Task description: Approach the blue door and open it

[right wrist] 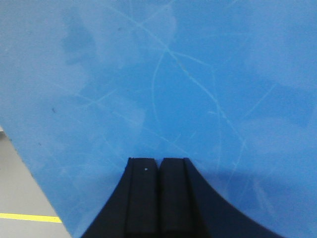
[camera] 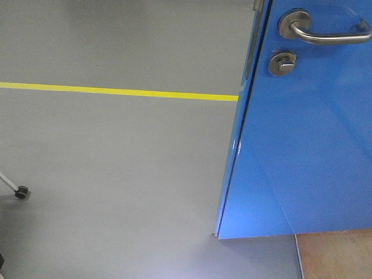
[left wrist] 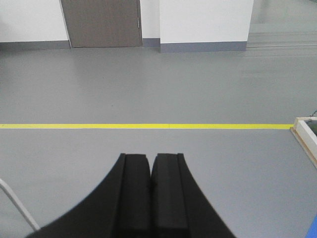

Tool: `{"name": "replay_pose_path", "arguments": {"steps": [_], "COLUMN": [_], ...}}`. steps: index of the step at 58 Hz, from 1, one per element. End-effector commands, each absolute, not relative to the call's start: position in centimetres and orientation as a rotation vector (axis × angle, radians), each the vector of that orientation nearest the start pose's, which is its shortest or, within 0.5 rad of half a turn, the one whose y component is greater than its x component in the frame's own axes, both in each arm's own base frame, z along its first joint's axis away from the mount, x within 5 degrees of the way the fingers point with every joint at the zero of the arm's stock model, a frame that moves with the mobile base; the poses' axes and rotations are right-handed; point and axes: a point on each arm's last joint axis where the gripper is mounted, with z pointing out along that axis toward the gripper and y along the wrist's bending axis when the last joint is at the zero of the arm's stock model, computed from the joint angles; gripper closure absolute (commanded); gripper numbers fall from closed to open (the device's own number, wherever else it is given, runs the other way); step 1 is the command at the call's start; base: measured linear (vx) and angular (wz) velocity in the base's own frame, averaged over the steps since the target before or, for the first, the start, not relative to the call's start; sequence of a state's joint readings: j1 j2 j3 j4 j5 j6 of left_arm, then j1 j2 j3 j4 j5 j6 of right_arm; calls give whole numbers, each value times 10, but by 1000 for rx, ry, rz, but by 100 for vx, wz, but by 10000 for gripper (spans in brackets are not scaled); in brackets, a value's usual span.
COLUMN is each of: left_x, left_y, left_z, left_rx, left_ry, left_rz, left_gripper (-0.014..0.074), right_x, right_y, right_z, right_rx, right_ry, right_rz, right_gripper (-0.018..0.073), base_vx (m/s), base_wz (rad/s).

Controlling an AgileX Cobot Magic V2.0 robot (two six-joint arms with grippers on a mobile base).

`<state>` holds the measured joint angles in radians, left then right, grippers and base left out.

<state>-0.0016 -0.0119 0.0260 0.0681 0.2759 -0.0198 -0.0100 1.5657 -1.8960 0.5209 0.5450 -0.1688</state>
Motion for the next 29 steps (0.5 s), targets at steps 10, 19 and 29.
{"name": "replay_pose_path", "arguments": {"steps": [10,19,29], "left_x": [54,54,54], "left_y": [1,1,1], "left_z": [197,197,197], "left_rx": [29,29,29], "left_ry": [1650,1650,1650], "left_rz": [33,33,33], "left_gripper": [524,524,524], "right_x": [333,333,333], "right_y": [16,16,16], "right_z": [545,545,545], "right_rx": [57,57,57], "right_ry": [1519,1519,1519], "right_rz": [396,396,396], "right_gripper": [547,547,547], "base_vx": [19,19,19], "base_wz": [-1,0,0]}}
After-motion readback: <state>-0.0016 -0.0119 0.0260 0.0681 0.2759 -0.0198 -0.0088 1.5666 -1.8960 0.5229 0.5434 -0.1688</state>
